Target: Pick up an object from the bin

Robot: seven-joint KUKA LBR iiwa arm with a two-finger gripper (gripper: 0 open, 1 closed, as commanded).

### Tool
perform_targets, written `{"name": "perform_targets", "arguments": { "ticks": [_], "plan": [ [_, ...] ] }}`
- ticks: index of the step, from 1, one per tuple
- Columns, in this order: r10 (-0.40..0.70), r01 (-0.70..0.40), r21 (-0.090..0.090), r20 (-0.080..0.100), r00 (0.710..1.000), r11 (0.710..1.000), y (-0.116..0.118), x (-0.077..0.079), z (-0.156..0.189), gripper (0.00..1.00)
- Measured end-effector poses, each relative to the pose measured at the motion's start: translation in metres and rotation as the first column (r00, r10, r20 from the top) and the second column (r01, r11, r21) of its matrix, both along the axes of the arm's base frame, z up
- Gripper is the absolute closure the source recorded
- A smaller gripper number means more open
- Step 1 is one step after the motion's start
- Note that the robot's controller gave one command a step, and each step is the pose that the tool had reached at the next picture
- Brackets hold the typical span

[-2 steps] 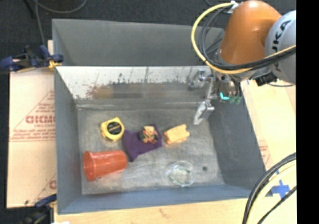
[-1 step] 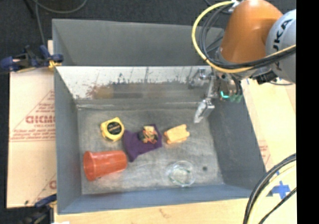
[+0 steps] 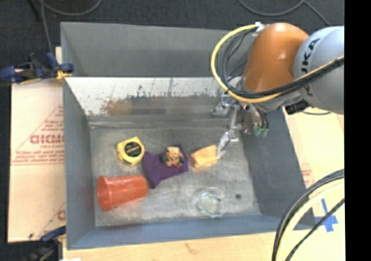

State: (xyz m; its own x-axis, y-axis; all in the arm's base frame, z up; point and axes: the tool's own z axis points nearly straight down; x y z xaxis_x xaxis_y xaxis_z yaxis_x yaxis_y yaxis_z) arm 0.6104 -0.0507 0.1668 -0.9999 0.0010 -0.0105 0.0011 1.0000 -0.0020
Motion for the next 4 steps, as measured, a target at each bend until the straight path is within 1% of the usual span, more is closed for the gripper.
{"name": "perform_targets", "arguments": {
  "ticks": [1,2,3,4],
  "plan": [
    [-0.028,0.028,0.003,-0.011,1.000,1.000,0.026,0.000,-0.026,0.00],
    [-0.298,0.298,0.008,-0.001,0.955,0.955,0.023,-0.033,-0.086,1.00],
    [-0.297,0.297,0.008,-0.001,0.955,0.955,0.023,-0.033,-0.086,1.00],
    [-0.281,0.281,0.003,-0.003,0.960,0.960,0.026,-0.014,0.061,1.00]
  ]
}}
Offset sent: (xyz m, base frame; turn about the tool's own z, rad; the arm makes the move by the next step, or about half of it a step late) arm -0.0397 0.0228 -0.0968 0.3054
